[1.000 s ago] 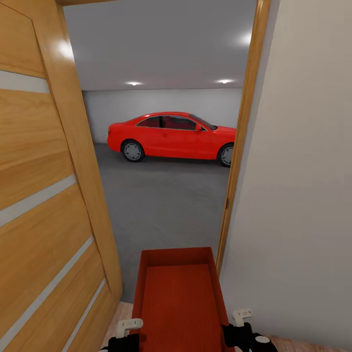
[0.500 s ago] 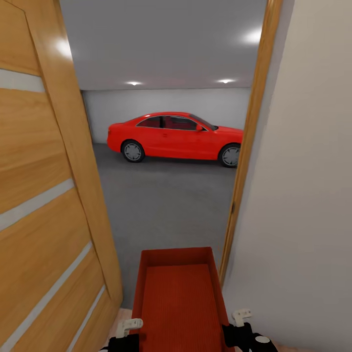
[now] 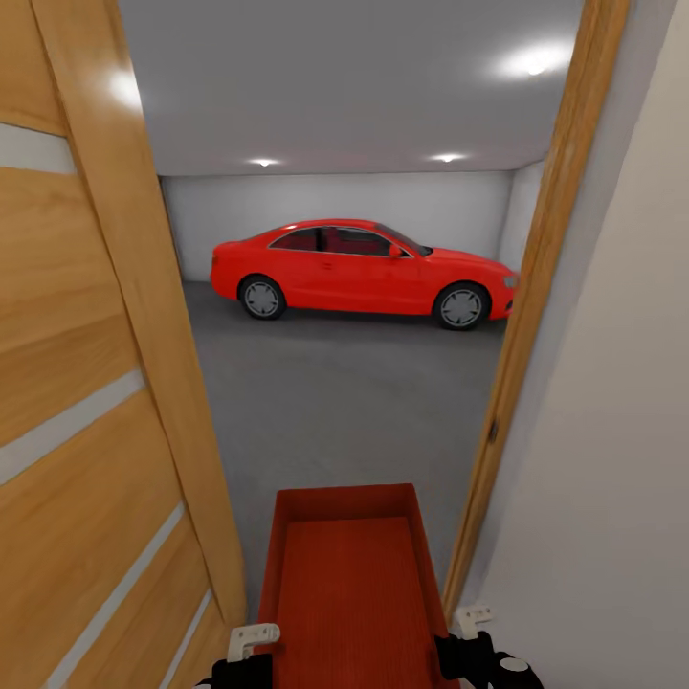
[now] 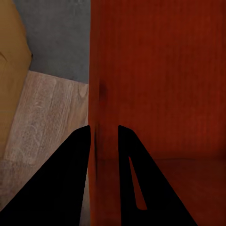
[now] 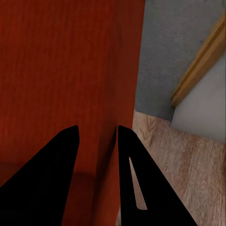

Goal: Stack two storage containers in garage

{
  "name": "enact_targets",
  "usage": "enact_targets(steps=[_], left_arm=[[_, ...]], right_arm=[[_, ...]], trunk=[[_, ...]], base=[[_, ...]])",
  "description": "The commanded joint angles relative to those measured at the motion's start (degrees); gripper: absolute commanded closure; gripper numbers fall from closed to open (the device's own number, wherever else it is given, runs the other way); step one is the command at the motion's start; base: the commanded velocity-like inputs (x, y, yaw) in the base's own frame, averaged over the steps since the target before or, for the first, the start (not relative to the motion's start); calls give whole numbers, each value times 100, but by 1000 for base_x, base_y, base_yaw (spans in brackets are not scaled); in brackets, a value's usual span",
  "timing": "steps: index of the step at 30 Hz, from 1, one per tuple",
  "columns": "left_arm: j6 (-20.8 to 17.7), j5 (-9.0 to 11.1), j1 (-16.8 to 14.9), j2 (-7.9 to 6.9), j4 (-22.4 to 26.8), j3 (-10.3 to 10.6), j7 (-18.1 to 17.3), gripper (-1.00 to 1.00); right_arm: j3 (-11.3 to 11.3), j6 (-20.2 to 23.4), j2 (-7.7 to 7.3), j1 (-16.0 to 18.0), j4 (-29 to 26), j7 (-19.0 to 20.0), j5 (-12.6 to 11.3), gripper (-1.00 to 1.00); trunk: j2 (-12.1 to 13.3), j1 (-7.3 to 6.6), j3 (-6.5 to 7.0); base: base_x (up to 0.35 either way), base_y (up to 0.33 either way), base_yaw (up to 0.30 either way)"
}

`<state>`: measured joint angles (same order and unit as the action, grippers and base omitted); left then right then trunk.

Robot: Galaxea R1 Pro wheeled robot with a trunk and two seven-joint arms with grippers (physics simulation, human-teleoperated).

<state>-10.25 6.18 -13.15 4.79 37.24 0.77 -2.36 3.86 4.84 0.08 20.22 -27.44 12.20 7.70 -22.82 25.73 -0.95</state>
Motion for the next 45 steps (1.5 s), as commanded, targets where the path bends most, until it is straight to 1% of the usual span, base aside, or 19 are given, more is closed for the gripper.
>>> enact_targets(steps=[1, 9, 10, 12, 13, 15, 17, 18, 22, 32, 33, 45], left_arm=[[454, -12, -4, -154, 20, -503, 291, 100], [460, -12, -3, -154, 20, -503, 292, 100], [-56, 68, 32, 30, 20, 41, -43, 100], [-83, 25, 67, 7, 20, -88, -89, 100], [-83, 21, 69, -17, 20, -99, -89, 100], [-29, 66, 84, -46, 20, -81, -72, 100], [33, 97, 96, -118, 20, -51, -69, 100], [42, 113, 98, -143, 20, -4, -70, 100], [49, 112, 102, -154, 13, 46, -56, 100], [42, 103, 101, -152, 12, 53, -54, 100], [331, 103, 102, -346, 12, 54, -54, 100], [331, 103, 102, -363, 12, 48, -54, 100]], right_arm=[[10, 35, 1, -1, 1, 327, 38, 100], [10, 27, 1, -1, 1, 327, 36, 100], [71, 26, 38, -1, 18, 9, 56, 100], [0, 30, 88, -1, 27, -38, 56, 100], [7, 32, 115, -1, 27, -36, 56, 100], [58, 25, 150, -1, 61, -36, 100, 100], [53, 19, 106, -1, 95, -34, 82, 100], [27, 19, 100, -1, 99, -34, 56, 100], [-6, 17, 90, -1, 106, -27, 56, 100], [3, 17, 89, -1, 115, -24, 56, 100], [45, 17, 89, -1, 115, -24, 56, 100], [36, 17, 89, -1, 118, -24, 56, 100]], trunk=[[-10, 6, -10], [-10, 6, -10], [-11, 6, -10], [-11, 6, -10], [-11, 6, -10], [-11, 6, -10], [-11, 6, -10], [-11, 6, -10], [-11, 6, -10], [-11, 6, -10], [-11, 6, -10], [-11, 6, -10]], base=[[245, 170, 0], [95, 65, 0], [0, 0, 0], [0, 0, 0], [0, 0, 0], [0, 0, 0], [0, 0, 0], [0, 0, 0], [0, 0, 0], [0, 0, -6], [0, 0, -115], [0, 0, -246]])
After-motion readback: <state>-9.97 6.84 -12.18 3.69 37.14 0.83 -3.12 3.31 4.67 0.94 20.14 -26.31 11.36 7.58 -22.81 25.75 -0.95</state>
